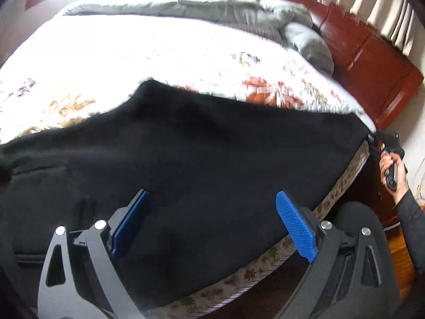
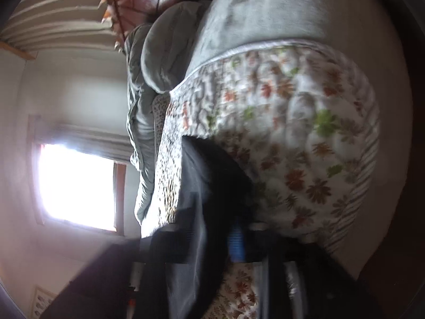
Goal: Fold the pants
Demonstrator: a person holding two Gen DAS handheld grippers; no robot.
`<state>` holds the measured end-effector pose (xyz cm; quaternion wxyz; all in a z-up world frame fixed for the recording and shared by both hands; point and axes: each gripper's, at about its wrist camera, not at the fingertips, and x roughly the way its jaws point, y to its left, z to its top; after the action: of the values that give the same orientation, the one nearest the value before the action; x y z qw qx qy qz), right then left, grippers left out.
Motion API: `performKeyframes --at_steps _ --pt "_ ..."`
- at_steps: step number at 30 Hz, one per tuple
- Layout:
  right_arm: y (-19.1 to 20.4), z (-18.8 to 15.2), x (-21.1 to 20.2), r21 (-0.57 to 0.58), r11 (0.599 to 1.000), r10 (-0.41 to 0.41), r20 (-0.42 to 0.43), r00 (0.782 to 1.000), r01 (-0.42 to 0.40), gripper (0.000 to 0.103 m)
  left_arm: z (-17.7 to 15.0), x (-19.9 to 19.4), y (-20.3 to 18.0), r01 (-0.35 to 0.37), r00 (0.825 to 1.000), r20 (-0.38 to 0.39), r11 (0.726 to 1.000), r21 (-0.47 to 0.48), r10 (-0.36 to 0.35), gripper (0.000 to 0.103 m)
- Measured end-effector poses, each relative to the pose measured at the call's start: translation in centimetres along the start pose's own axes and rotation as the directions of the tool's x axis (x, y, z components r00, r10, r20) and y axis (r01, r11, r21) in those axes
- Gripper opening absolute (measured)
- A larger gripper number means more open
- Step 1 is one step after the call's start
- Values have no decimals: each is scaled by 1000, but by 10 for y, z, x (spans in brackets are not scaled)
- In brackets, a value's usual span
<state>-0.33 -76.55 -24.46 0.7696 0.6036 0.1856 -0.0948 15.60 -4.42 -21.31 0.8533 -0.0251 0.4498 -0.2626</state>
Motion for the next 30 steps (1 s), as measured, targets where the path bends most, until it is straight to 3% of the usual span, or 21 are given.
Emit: performKeyframes --at_steps 7,13,21,30 --pt "54 -11 -16 -136 989 -47 30 998 51 11 -5 -31 34 -20 996 81 995 -100 28 95" --pt "118 -33 -32 -292 951 -81 90 993 104 11 -17 -51 56 -2 988 154 988 -153 26 95" --pt "200 -87 -48 -491 856 -90 169 982 163 11 -25 -63 70 48 977 215 979 -199 -4 95" --pt "257 -149 -49 -654 723 -109 212 971 224 11 -29 -71 67 52 971 240 984 -170 -10 95"
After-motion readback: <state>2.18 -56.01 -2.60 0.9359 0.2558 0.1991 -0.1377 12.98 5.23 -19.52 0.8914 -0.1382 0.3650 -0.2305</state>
